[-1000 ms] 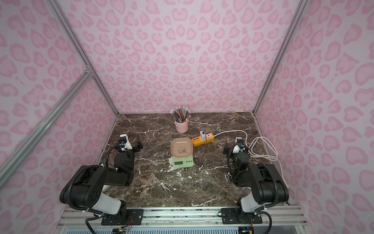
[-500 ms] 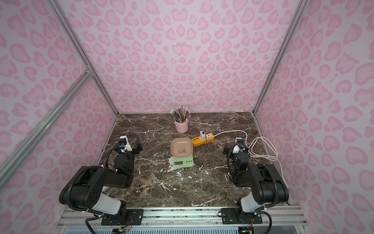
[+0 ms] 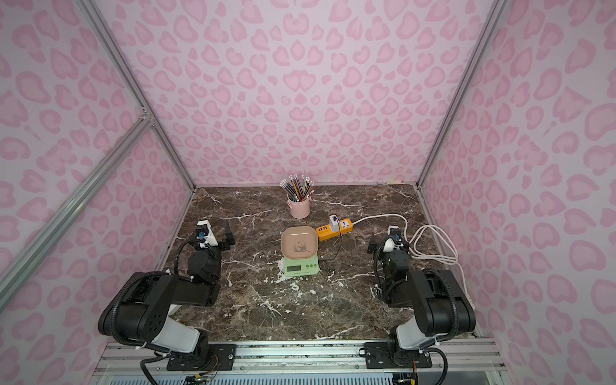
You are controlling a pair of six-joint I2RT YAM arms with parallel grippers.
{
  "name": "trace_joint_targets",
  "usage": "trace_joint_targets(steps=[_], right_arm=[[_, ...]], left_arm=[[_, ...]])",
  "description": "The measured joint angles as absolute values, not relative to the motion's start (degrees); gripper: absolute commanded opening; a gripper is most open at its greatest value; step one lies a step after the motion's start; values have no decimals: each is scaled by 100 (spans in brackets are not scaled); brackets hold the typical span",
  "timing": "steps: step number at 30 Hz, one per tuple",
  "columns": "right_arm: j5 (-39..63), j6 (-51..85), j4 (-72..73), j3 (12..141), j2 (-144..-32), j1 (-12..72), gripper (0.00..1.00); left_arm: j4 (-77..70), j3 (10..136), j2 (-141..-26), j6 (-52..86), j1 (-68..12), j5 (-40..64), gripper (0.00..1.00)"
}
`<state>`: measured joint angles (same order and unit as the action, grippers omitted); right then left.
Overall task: Charge the electronic scale
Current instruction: Reset both arms
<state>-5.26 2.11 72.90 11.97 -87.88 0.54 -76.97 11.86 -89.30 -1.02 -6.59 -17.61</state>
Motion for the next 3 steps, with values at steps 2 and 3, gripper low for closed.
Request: trace_joint_targets(steps=[2, 3], right_arm=[[-528, 211, 7271, 1210, -8794, 62, 99], [-528, 211, 7236, 1232, -8796, 62, 99]], left_arm=[[-7682, 1188, -8930, -102, -659, -1761, 96], [-7679, 1188, -8930, -102, -659, -1758, 96]])
